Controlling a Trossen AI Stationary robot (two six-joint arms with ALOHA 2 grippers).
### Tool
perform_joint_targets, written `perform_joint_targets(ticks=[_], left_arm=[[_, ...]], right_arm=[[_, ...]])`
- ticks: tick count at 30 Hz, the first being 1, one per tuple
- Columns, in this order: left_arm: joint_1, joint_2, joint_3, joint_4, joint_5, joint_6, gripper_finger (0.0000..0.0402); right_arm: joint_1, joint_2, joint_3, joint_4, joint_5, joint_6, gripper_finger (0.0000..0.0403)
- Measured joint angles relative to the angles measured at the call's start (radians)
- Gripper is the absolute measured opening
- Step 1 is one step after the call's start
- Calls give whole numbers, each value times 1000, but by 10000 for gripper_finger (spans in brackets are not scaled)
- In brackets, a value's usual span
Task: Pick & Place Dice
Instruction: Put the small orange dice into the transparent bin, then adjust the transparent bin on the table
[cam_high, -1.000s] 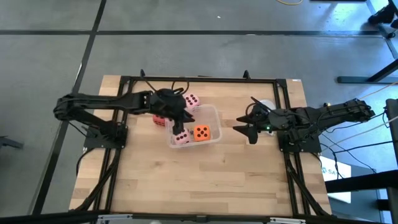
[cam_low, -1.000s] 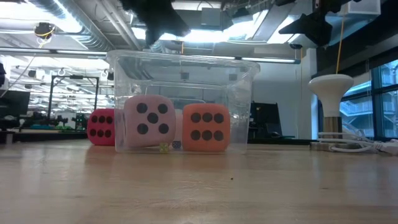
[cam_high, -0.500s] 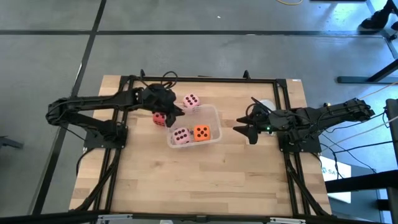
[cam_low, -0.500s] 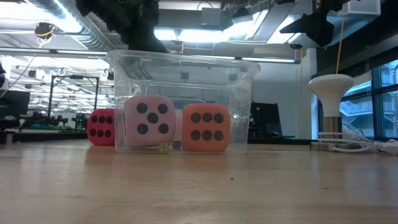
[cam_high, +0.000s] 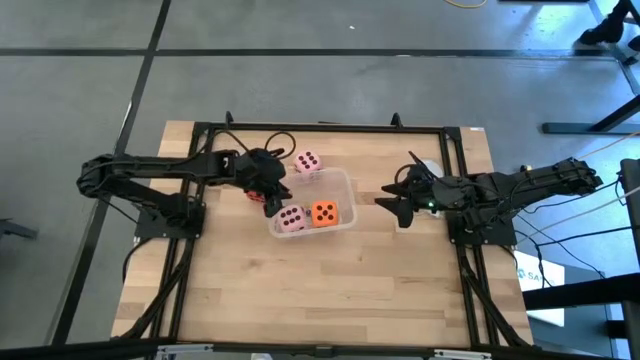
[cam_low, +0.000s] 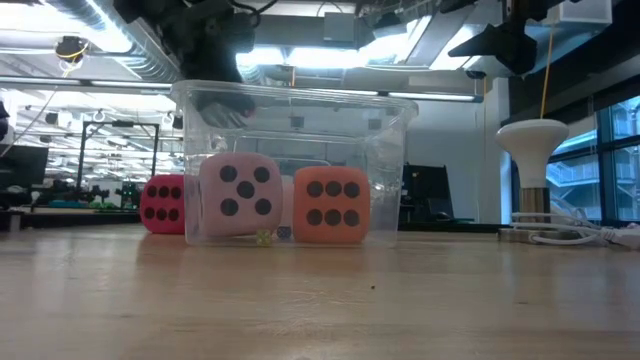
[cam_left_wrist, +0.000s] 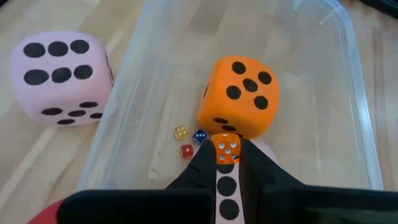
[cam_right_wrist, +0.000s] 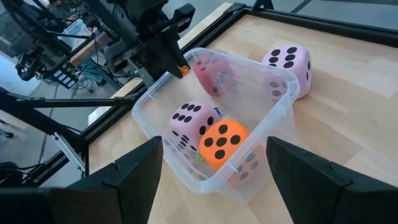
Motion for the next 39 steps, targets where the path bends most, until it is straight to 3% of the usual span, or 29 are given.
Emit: perform_joint_targets(ticks=[6, 18, 26, 30, 36, 39], left_arm=[[0, 1, 0, 27, -2, -30, 27], [0, 1, 0, 53, -2, -28, 149], [0, 1, 39, 58, -1, -59, 185], [0, -10, 133, -84, -39, 47, 182], [-26, -40, 314, -517, -317, 157, 174], [-50, -75, 326, -672, -378, 157, 181]], right_arm=[[0, 0, 0, 0, 1, 4, 285], [0, 0, 0, 0, 1, 3, 285], [0, 0, 0, 0, -7, 0, 285], [0, 0, 0, 0, -10, -1, 285], [0, 0, 0, -1, -10, 0, 285], [0, 0, 0, -1, -10, 0, 285]])
